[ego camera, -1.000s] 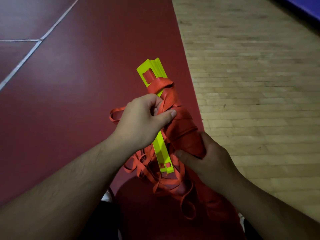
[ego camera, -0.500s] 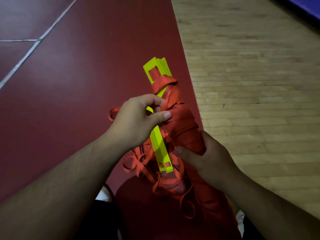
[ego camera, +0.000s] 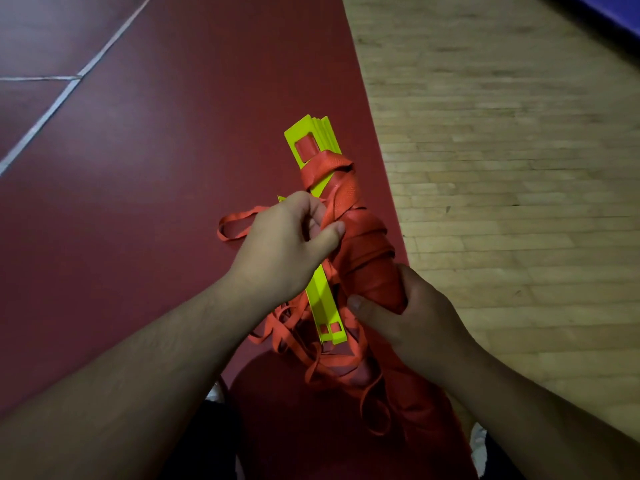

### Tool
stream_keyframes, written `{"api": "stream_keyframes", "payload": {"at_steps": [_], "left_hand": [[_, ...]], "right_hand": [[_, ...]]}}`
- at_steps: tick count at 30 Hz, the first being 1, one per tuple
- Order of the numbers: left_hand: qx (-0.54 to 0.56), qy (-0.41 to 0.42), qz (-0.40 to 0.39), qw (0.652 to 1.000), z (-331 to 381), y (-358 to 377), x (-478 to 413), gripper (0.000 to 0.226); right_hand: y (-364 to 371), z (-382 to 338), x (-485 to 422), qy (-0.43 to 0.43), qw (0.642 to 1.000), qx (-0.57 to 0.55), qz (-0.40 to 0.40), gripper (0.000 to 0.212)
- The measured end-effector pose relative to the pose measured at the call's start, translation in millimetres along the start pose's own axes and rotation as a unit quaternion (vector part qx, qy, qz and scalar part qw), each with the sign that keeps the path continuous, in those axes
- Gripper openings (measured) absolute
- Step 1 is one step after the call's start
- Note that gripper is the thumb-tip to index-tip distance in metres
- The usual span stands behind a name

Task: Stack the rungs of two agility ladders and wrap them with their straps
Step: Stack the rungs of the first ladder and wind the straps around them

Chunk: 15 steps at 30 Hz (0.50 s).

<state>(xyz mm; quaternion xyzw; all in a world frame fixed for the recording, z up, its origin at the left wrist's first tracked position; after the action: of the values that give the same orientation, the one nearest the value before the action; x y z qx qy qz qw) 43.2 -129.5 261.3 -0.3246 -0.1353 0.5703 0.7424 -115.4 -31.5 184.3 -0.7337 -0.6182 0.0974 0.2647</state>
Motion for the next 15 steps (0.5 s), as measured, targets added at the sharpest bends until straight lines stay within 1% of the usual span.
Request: {"api": "stream_keyframes", "payload": {"at_steps": [2,4,6,9,11,13,15], "left_hand": [[-0.015,0.006,0.018,1.000,3.9,-1.3,1.3,0.030],[-0.030,0.012,0.032,0.999,7.1,-0.8,3.4,0.024],[-0.053,0.018,0.059,0.997,11.1,-2.3,6.4,0.021],[-0.112,0.037,0.098,0.988,21.4,-7.0,9.5,0.019],[-0.148,0.037,0.109,0.982,23.9,-8.0,9.7,0.019],[-0.133,0.009,0.106,0.985,17.2,-9.5,7.4,0.018],[-0.074,-0.035,0.082,0.993,6.0,-9.9,4.8,0.017]], "right_hand": [[1.7,-2.5,-0.2,-0.003,1.000,0.000,-0.005,0.052],[1.8,-3.8,-0.8,-0.004,1.000,0.004,-0.007,0.050],[0.5,-5.1,-2.0,-0.007,1.000,0.008,-0.003,0.052],[-2.9,-7.7,-3.6,-0.013,1.000,0.020,0.007,0.056],[-3.7,-8.1,-3.7,-0.013,1.000,0.023,0.006,0.054],[-3.4,-5.9,-3.5,-0.007,1.000,0.020,0.001,0.048],[-3.9,-2.8,-3.1,0.002,1.000,0.018,-0.001,0.048]]}}
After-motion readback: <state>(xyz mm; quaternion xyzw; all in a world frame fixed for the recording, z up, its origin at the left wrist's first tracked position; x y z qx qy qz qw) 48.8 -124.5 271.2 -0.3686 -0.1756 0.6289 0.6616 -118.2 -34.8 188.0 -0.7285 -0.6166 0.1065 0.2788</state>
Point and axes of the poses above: each hand's wrist, its own x-axis away from the middle knuckle, its own y-axis out of the palm, z = x × y, the point moved 9 cm from there along -x, towards the middle knuckle, and after that the axes turned 1 degree about -y, right-handed, at the moved point
